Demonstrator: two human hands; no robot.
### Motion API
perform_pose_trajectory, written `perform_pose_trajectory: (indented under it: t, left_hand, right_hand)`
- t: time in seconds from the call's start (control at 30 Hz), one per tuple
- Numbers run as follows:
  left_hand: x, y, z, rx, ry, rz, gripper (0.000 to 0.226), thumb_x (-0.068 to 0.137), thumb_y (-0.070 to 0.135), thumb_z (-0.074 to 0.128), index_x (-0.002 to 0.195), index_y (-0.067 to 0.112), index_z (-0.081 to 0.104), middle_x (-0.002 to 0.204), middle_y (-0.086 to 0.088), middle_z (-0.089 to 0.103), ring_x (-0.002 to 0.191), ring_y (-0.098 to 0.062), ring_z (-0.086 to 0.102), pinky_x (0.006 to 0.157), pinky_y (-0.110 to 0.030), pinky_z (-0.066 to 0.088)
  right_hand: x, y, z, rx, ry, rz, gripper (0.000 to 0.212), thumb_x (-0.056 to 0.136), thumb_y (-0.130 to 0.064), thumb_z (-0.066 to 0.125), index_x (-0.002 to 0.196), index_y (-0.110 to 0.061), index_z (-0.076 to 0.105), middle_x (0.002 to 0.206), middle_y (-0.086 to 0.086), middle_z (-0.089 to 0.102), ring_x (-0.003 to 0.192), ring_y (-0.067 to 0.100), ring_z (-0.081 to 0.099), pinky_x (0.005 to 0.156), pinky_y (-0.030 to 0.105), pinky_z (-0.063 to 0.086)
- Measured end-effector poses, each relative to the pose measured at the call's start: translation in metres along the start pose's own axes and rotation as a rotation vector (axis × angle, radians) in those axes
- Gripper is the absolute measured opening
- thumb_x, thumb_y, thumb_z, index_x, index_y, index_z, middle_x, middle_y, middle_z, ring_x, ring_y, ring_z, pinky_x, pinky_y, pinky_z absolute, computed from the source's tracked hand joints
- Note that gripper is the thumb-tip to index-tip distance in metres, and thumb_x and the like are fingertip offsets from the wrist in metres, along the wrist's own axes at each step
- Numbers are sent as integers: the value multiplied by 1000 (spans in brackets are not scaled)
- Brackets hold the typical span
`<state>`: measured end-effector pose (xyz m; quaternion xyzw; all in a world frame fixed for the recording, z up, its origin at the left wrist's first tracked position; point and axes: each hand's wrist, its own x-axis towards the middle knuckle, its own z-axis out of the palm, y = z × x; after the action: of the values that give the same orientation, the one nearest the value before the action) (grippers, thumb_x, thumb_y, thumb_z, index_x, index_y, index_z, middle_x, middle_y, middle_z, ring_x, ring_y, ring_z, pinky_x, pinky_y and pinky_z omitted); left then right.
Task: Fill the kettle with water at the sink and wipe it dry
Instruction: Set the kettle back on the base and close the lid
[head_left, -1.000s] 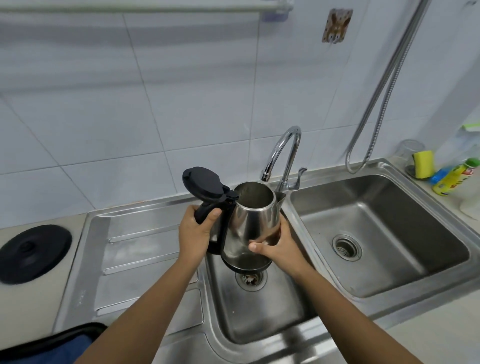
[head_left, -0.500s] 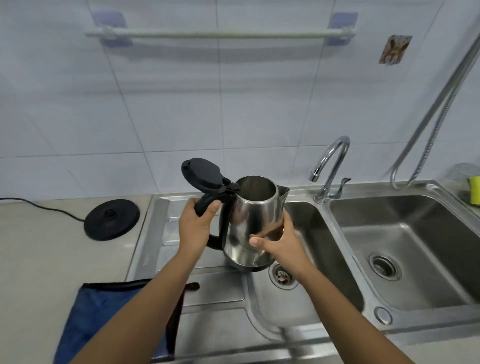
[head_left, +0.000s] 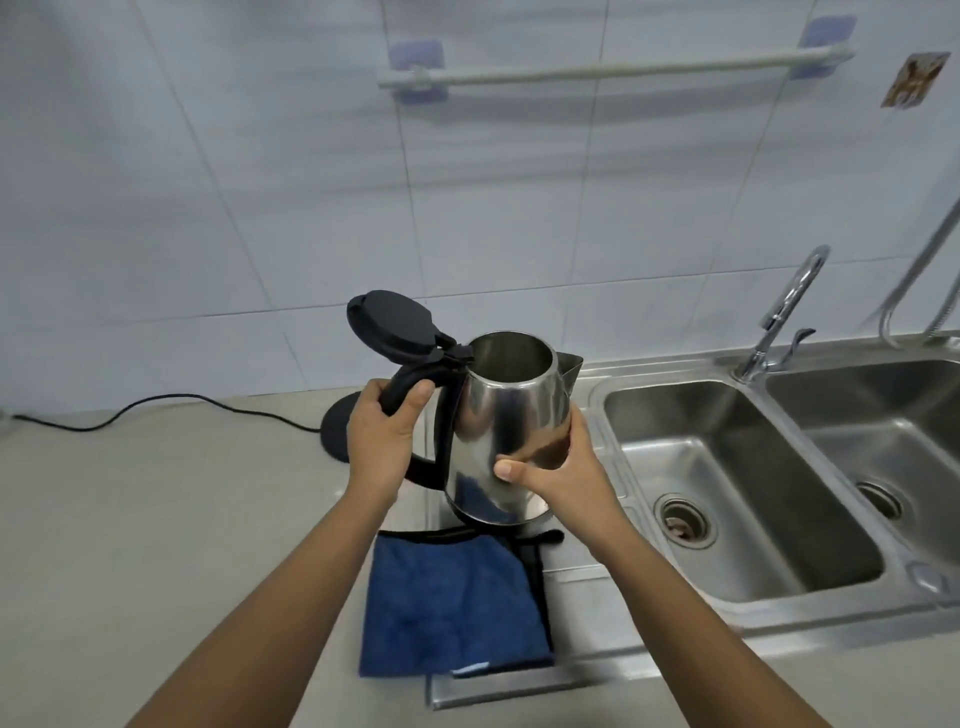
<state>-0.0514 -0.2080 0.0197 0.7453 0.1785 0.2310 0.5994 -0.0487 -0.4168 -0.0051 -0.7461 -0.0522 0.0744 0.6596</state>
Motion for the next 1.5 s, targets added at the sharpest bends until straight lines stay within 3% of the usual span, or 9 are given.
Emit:
perform_pose_trajectory:
  t: [0.17,0.37,0.57,0.73,0.93,1.03,1.2,1.37,1.5]
  left_hand:
    - [13,-11,-65,-21,-5,12,41,73,59,66,86,21,58,90,-10,68,83,-21,63,75,-37,50]
    - [23,-20,-126,12,46,15,26,85,43,66,87,19,56,89,-7,66,79,-15,59,66,-23,43]
    - [34,-39,-165,22,120,10,33,85,41,67,92,11,58,89,-6,66,82,-17,60,68,-22,43]
    - [44,-62,-184,54,167,-8,27,88,39,65,92,14,57,89,-5,66,79,-12,59,66,-22,41]
    - [53,-87,-189,66,181,-14,23,88,31,67,94,11,58,84,3,62,78,-12,57,66,-19,41]
    - [59,-94,-190,80,168,0,21,87,30,67,94,13,58,83,7,61,76,-3,56,66,-16,40]
    - [65,-107,-191,78,155,5,18,87,27,69,93,13,59,81,9,60,76,-5,57,63,-7,41]
    - [70,-110,-188,35,115,51,45,70,55,62,91,16,60,77,11,60,68,10,56,62,-6,40]
    - [77,-116,-186,24,111,48,51,65,60,59,87,15,58,72,9,57,64,10,54,58,-6,39]
  right_hand:
    - [-16,-5,67,25,7,-9,93,67,-21,96,136,-44,38,126,-21,63,117,-2,61,96,22,52]
    - [-23,-10,129,-6,-37,0,90,65,-27,96,128,-54,37,127,-19,63,119,4,60,100,29,53]
    - [-17,-9,173,-30,-93,17,92,67,-22,95,133,-45,36,124,-22,62,114,-3,60,94,19,51]
    - [-13,4,202,-64,-91,37,81,61,-33,97,113,-58,40,119,-26,62,112,-6,61,95,20,49]
    - [-8,22,221,-113,-82,56,106,53,-50,94,141,-47,35,131,-27,58,122,1,58,107,33,50]
    - [-4,28,228,-124,-80,72,113,52,-52,94,145,-48,31,136,-26,55,126,4,57,107,36,51]
    - [-2,41,238,-122,-50,83,112,53,-49,96,146,-45,33,136,-19,58,127,7,58,107,40,52]
    - [-1,53,243,-105,-12,100,117,55,-48,96,151,-43,29,136,-19,59,127,5,58,108,39,52]
    - [0,56,248,-128,12,111,124,55,-53,94,155,-44,21,137,-16,58,131,7,54,111,39,49]
